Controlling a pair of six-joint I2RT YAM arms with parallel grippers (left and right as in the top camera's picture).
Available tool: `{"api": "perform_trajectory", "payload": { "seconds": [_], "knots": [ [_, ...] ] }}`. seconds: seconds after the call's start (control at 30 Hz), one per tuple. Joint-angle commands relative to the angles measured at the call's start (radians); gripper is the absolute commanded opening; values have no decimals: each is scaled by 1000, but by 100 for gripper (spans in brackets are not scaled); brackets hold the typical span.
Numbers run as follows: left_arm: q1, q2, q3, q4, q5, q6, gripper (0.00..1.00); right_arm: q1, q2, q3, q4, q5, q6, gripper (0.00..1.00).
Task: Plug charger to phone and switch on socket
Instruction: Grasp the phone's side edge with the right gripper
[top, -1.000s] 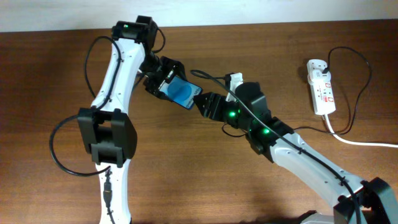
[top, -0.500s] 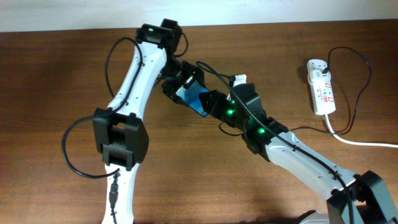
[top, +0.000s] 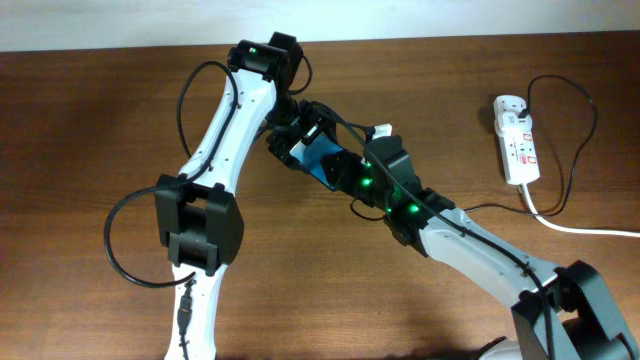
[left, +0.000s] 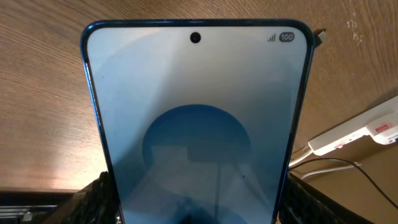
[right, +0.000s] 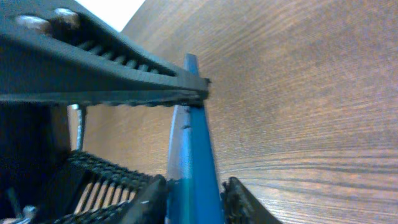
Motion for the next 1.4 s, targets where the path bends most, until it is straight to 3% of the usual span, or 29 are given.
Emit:
{"api": "perform_trajectory", "payload": {
  "seconds": [0.0, 0.37, 0.77, 0.87, 1.0, 1.13, 1.23, 1.37],
  "knots": [
    [-4, 5, 25, -1, 15, -13, 0, 9, 14, 16, 5, 24, -2, 26],
    [-4, 5, 25, -1, 18, -13, 0, 9, 14, 16, 20, 35, -2, 4],
    [4, 5, 25, -1, 18, 2, 18, -29, 13, 16, 33, 27, -2, 4],
    [23, 5, 25, -2, 19, 61, 18, -82, 7, 16, 28, 1, -5, 4],
    [67, 5, 25, 41, 154, 335, 22, -183, -25, 16, 19, -36, -32, 4],
    [111, 5, 25, 89, 315, 543, 53, -263, -69, 16, 30, -104, -30, 4],
    [138, 5, 25, 146, 499, 662, 57, -292, -108, 16, 67, -123, 26, 4],
    [167, 5, 25, 253, 750, 702, 59, -290, -131, 16, 200, -123, 142, 4]
  ]
}}
